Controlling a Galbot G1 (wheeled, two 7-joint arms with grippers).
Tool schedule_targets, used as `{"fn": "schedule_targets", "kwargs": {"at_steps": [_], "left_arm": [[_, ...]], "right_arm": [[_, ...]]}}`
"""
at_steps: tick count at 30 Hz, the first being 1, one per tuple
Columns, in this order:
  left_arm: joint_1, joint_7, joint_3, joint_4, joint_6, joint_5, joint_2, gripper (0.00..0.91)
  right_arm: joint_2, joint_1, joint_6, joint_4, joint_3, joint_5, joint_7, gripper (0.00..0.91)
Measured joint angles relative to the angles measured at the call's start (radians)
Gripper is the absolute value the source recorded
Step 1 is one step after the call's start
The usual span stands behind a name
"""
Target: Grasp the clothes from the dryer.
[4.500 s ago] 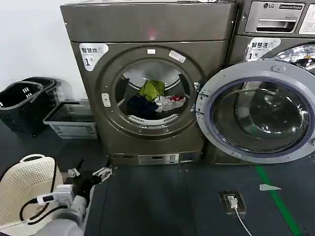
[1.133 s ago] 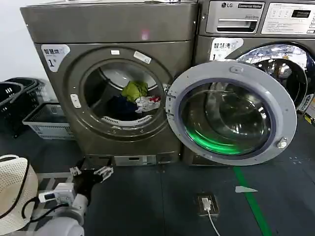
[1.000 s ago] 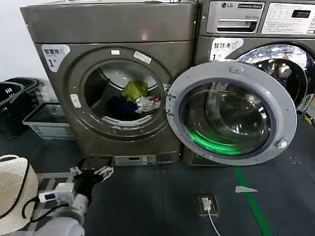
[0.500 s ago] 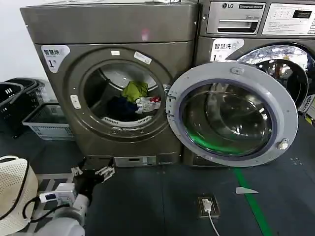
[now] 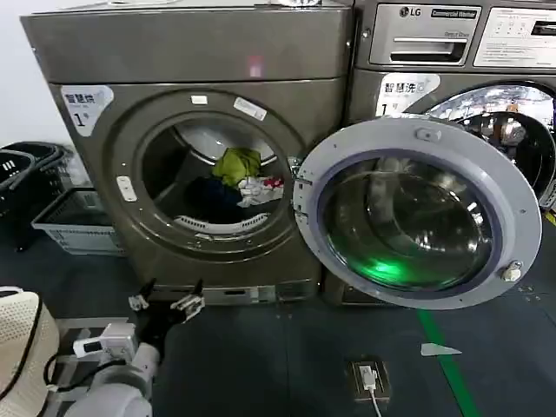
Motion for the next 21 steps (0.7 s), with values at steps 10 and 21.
{"fn": "schedule_targets", "kwargs": {"at_steps": [10,21], "left_arm": [[-0.003,0.000,0.000,0.005,0.000,0.003,0.001,0.907],[-0.003,-0.002,0.003,0.016,0.000,0.005,0.003,0.907]], "right_arm": [[0.000,0.000,0.000,0.000,0.001,0.001,0.002,0.907],[-0.001,-0.005,0.002,-0.001,0.006,0.003,0.004,0.907]]}}
